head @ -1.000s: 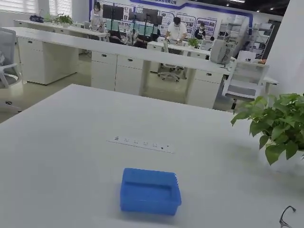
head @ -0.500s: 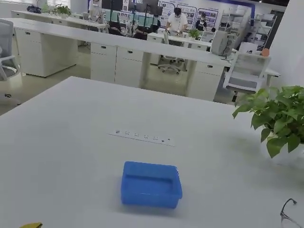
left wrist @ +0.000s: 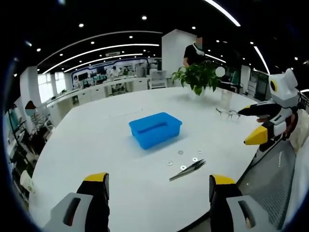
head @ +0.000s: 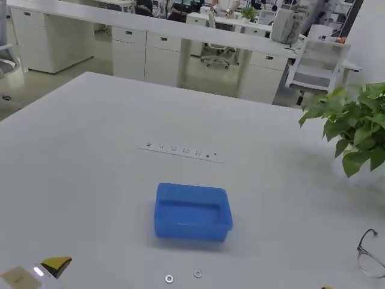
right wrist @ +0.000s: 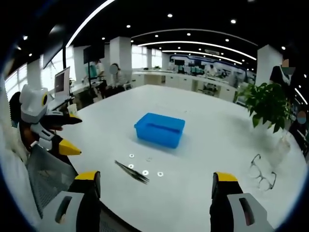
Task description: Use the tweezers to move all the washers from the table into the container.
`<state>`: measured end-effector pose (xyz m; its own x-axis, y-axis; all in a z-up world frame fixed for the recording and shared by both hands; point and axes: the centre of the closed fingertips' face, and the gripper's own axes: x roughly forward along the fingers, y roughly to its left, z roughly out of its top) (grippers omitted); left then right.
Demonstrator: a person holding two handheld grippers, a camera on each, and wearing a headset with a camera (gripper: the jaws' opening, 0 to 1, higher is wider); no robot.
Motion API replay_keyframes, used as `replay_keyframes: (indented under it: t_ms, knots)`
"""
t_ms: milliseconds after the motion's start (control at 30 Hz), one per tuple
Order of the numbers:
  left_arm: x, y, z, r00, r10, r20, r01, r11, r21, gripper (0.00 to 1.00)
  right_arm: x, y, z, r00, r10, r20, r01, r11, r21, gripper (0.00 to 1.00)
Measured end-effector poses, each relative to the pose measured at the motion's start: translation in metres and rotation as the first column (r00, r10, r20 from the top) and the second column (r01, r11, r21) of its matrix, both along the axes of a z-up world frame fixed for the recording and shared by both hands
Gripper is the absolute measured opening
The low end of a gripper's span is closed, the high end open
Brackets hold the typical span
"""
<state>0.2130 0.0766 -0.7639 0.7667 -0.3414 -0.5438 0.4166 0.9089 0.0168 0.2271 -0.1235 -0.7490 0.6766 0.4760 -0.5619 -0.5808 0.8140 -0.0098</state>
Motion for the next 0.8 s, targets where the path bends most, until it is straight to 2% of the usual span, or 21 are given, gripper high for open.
replay_keyframes:
  t_ms: [133,233,433,467,533,567,600,633,667,767,800]
  knots:
    - [0.005,-0.003,0.0,1.0,-0.024,-0.001,0.024,1.0,-0.019,0.87,0.004,0.0,-0.001,1.0,-0.003,-0.003,0.003,1.0,-0.005,0.95]
    - [0.009,-0.004,-0.002,0.999,-0.047,-0.005,0.047,0.999,-0.016,0.86,0.007,-0.001,-0.004,1.0,-0.009,-0.011,0.009,1.0,-0.003,0.94]
    - [0.015,-0.009,-0.009,0.992,-0.123,-0.038,0.123,0.992,-0.004,0.75,0.01,0.0,-0.013,0.999,-0.011,-0.037,0.011,1.0,-0.002,0.93]
    - [0.015,-0.01,-0.012,0.988,-0.143,-0.055,0.144,0.99,0.002,0.72,0.01,0.0,-0.015,0.999,-0.008,-0.042,0.008,1.0,-0.004,0.93]
    - [0.015,-0.013,-0.018,0.977,-0.194,-0.089,0.196,0.98,0.017,0.6,0.01,0.001,-0.019,0.998,0.0,-0.056,-0.001,1.0,-0.01,0.93]
    - [0.017,-0.013,-0.018,0.978,-0.193,-0.085,0.195,0.981,0.02,0.54,0.01,0.001,-0.021,0.998,0.004,-0.06,-0.005,1.0,-0.012,0.93]
    - [0.019,-0.016,-0.02,0.972,-0.221,-0.084,0.224,0.974,0.033,0.5,0.011,0.002,-0.022,0.998,0.006,-0.064,-0.007,1.0,-0.012,0.93]
    - [0.019,-0.018,-0.023,0.965,-0.246,-0.094,0.251,0.967,0.04,0.49,0.012,0.002,-0.023,0.997,0.007,-0.071,-0.008,1.0,-0.008,0.93]
    - [0.018,-0.02,-0.029,0.954,-0.271,-0.125,0.278,0.959,0.045,0.48,0.012,0.002,-0.023,0.997,0.007,-0.079,-0.007,1.0,0.0,0.92]
    - [0.023,-0.025,-0.037,0.935,-0.321,-0.152,0.332,0.942,0.053,0.38,0.014,0.006,-0.021,0.995,0.005,-0.105,0.001,0.998,0.056,0.92]
    - [0.025,-0.026,-0.043,0.924,-0.343,-0.172,0.358,0.931,0.069,0.36,0.016,0.006,-0.021,0.994,0.006,-0.106,0.001,0.998,0.063,0.92]
